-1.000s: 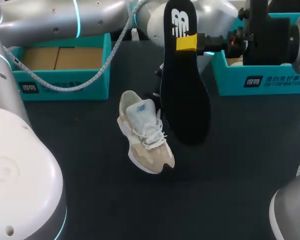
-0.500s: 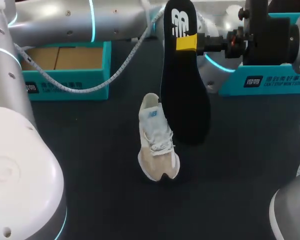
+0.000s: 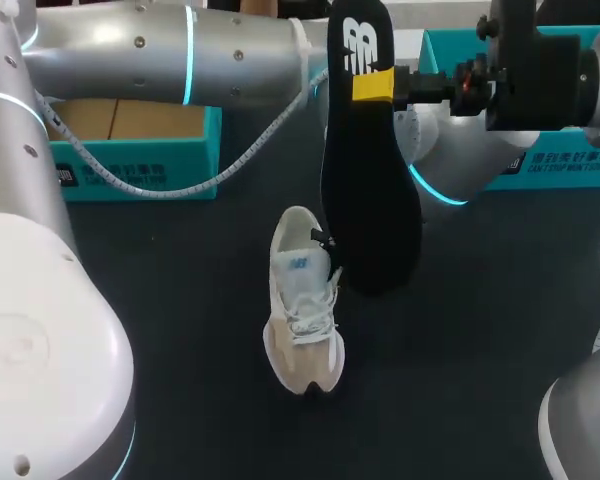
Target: Take the shoe out of the shoebox, open the shoe tongue, remove and reinsert the insole, then place the shoe into the shoebox
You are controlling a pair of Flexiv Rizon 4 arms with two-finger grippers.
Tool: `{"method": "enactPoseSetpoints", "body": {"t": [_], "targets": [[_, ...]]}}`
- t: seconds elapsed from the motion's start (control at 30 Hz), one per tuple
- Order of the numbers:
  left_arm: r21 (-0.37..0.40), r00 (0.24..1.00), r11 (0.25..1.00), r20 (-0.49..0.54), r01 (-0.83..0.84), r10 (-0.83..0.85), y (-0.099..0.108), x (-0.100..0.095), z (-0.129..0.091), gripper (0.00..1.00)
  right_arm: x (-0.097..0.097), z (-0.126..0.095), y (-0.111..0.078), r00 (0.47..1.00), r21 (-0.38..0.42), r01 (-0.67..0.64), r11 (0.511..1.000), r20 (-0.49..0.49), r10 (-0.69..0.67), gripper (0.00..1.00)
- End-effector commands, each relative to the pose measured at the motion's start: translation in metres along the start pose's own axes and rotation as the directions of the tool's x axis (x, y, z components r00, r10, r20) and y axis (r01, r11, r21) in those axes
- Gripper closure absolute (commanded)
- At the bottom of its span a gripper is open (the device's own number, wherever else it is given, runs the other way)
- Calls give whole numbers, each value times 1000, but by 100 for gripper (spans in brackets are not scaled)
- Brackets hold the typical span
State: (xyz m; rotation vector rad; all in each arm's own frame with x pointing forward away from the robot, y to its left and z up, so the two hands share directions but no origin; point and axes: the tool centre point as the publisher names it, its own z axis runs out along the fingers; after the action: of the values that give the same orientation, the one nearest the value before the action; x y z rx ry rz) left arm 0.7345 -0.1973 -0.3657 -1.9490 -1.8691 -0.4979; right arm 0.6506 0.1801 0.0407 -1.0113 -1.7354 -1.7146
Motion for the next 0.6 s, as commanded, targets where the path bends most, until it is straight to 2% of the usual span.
{"method": "enactPoseSetpoints", "body": {"t": [0.03,0.27,0.3,0.33,0.6], "targets": [[12,1000,1000,7,4,-5,1,0,7,100,0,2,0,1000,-1,-1,1000,1,1,100],[24,1000,1000,5,5,-5,-1,-6,13,100,0,2,0,1000,-1,-1,1000,1,1,100],[42,1000,999,13,-18,18,-2,-7,14,34,0,2,0,1000,-1,-1,1000,1,1,100],[49,1000,998,18,-24,24,-2,-6,13,0,0,2,0,1000,-1,-1,1000,1,1,100],[48,999,999,32,3,-5,2,-2,6,0,0,2,0,1000,-1,-1,1000,1,1,100]]}}
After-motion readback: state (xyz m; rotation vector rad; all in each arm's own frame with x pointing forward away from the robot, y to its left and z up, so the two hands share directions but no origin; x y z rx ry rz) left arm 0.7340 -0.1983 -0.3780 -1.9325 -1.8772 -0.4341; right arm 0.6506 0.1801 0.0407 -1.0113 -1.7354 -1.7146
